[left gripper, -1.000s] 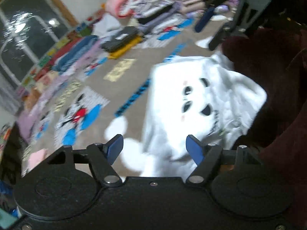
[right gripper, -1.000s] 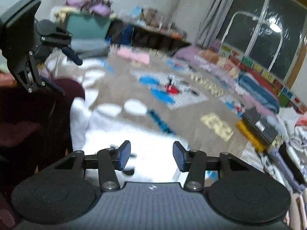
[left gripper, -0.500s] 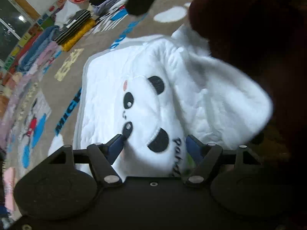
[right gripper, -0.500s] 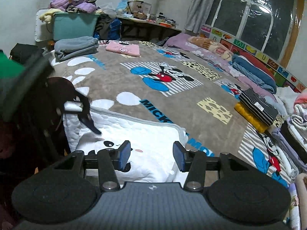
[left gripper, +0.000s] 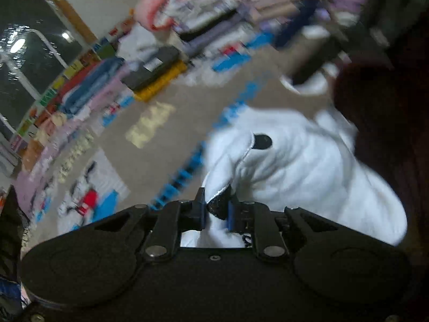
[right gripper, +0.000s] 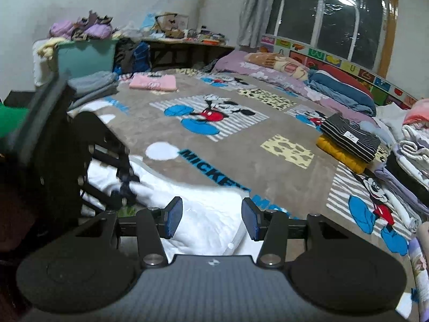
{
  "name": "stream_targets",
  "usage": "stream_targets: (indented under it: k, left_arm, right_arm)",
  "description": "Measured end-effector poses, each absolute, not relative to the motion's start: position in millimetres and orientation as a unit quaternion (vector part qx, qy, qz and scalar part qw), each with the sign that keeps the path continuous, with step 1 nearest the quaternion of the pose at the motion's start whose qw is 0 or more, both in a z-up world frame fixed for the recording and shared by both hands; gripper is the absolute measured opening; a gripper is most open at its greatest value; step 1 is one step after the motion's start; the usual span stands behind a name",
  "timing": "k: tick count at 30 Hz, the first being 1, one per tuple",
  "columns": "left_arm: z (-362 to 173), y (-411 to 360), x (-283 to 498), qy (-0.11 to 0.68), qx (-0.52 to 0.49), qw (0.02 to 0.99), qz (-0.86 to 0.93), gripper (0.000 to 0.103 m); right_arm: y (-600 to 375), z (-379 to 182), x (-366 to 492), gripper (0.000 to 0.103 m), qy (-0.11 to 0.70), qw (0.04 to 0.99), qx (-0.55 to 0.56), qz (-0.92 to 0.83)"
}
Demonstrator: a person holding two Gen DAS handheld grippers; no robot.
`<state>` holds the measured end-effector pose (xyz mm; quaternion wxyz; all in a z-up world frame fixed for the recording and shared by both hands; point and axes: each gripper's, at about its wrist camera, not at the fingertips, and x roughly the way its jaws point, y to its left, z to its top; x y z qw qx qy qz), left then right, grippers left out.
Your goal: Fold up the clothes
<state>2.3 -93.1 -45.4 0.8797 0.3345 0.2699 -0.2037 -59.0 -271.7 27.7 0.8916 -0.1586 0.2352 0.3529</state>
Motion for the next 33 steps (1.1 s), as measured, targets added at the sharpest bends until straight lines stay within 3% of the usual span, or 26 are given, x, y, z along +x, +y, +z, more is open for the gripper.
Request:
stream_targets:
  k: [11, 16, 17, 27, 33]
  left_arm:
    - [20.6, -65.8, 93.4, 0.209, 0.315, 0.913, -0.155, 0.015]
    - [-1.2, -49.8, 148.4, 0.239, 0.298, 0.916, -0.122, 0.044]
    - [-1.1, -45.9, 148.9, 0.239, 0.288, 0.92, -0.114, 0.044]
    - [6.6, -9.5, 60.5, 0.208, 0.256, 0.939, -0.1, 0.047]
    - [-27.9, -21.2, -2.5, 0.224, 0.337, 0.897, -0.177, 0.064]
  right_arm:
    - [-291.0, 46.2, -47.5, 0.049, 0.203, 0.913, -0.1, 0.338]
    - [-281.0, 41.0, -38.4, 0.05, 0.201, 0.912, -0.119, 0.337]
    - [-276.9, 39.0, -36.6, 0.05, 0.201, 0.911, -0.127, 0.337]
    - [-191.5, 10.4, -59.9, 0.056, 0.194, 0.861, -0.262, 0.39]
    - [-139.5, -37.7, -90.6, 0.064, 0.166, 0.802, -0.423, 0.387]
